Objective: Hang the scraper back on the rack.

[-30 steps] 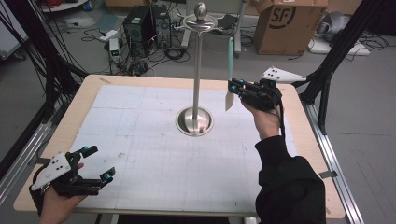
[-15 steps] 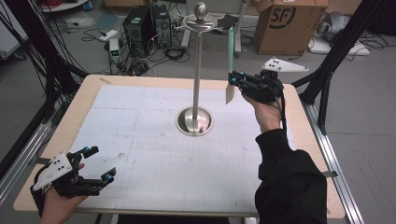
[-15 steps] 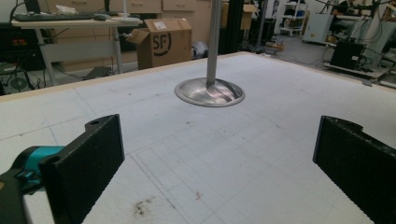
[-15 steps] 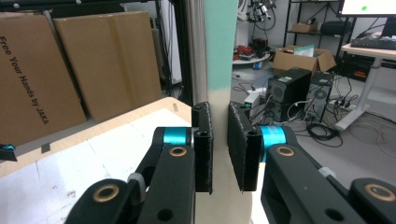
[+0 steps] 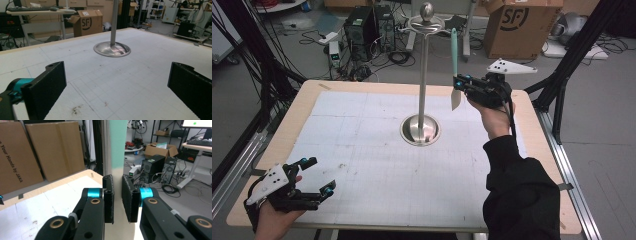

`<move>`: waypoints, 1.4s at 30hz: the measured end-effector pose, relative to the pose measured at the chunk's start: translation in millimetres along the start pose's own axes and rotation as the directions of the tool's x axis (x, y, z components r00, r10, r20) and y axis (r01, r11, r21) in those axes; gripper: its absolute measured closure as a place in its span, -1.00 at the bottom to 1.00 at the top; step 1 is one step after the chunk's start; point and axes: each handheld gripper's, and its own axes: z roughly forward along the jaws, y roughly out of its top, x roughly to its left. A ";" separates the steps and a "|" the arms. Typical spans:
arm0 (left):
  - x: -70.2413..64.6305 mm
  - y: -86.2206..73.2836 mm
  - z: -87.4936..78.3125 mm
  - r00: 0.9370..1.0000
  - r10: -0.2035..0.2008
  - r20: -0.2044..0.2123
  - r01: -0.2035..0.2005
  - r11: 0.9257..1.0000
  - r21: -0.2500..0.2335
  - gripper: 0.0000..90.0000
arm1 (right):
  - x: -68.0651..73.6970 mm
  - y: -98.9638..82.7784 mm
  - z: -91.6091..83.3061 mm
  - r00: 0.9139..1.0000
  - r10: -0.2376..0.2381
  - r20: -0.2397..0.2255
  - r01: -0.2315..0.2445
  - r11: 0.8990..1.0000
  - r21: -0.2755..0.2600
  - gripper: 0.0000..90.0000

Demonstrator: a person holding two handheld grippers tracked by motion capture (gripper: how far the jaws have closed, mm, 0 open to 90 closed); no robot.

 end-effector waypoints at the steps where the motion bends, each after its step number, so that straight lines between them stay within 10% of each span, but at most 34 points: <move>1: 0.1 0.0 -0.2 1.000 -0.001 0.000 0.001 1.000 -0.001 -0.95 | 0.2 0.2 0.0 1.000 -0.002 0.000 0.002 1.000 0.000 0.79; 42: 1.0 -1.2 -1.1 1.000 0.006 -0.017 -0.006 1.000 0.015 -0.95 | 3.6 -3.8 15.5 1.000 0.001 -0.021 -0.001 1.000 0.027 0.79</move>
